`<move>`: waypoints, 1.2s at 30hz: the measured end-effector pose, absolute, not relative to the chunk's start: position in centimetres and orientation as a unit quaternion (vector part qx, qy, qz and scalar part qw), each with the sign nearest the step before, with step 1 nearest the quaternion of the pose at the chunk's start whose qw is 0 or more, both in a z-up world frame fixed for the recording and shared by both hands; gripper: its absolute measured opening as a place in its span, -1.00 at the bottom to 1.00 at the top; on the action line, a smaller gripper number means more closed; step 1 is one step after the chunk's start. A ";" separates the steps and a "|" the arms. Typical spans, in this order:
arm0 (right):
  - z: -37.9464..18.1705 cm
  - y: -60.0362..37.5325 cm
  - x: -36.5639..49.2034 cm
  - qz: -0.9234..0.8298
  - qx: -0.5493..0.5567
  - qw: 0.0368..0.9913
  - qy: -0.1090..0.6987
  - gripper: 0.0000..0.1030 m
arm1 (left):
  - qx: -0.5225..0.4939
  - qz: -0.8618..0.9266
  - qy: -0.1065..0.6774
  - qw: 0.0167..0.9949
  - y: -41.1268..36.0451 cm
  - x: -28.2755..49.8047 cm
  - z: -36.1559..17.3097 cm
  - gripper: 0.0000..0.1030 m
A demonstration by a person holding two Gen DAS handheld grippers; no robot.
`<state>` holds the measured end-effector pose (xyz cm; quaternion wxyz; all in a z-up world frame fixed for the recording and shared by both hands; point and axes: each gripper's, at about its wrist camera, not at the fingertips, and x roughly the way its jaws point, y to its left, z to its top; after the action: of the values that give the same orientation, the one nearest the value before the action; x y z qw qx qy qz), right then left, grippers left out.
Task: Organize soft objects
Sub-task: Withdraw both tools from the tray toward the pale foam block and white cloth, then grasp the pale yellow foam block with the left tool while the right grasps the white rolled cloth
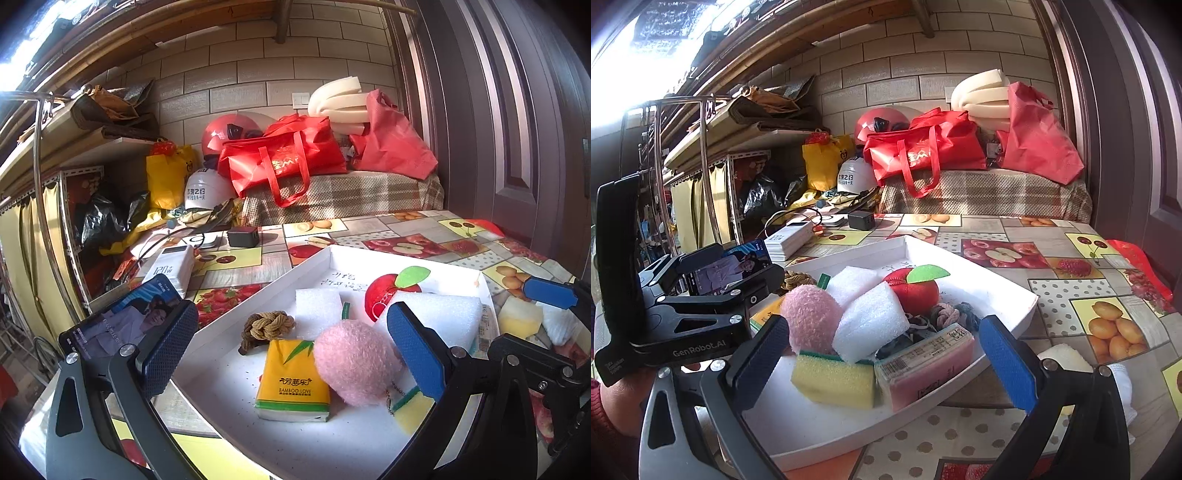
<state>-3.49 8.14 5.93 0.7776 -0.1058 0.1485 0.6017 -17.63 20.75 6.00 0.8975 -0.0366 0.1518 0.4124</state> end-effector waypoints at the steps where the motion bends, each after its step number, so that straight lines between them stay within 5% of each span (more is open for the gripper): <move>1: 5.9 7.5 -3.6 0.602 -0.110 0.778 0.143 1.00 | -0.034 0.406 0.154 0.900 20.3 -17.5 6.0 1.00; 8: 6.1 3.3 -2.2 0.581 -0.125 0.792 0.140 1.00 | 0.005 0.370 0.173 0.913 16.5 -15.9 5.8 1.00; 20: 5.5 -4.4 8.2 0.449 -0.094 0.852 0.252 1.00 | -0.050 0.270 0.180 0.945 12.9 -13.6 5.9 1.00; 30: 3.8 0.2 8.0 0.488 -0.197 0.805 0.274 0.99 | 0.002 0.202 0.212 0.956 8.0 -9.7 5.9 0.99; 33: 2.6 1.6 9.0 0.487 -0.219 0.785 0.315 0.61 | 0.000 0.192 0.227 0.955 7.8 -8.7 5.8 0.99; 34: 2.3 1.6 9.5 0.488 -0.217 0.778 0.331 0.33 | -0.001 0.188 0.230 0.955 7.8 -8.4 5.7 0.99; 36: 2.1 0.7 10.3 0.493 -0.205 0.771 0.346 0.17 | 0.001 0.182 0.235 0.955 7.5 -7.8 5.6 0.99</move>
<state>10.30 0.69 2.10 0.7715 -0.2045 0.3461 0.4932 -7.81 7.54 5.63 0.9549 0.0012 0.2348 0.1816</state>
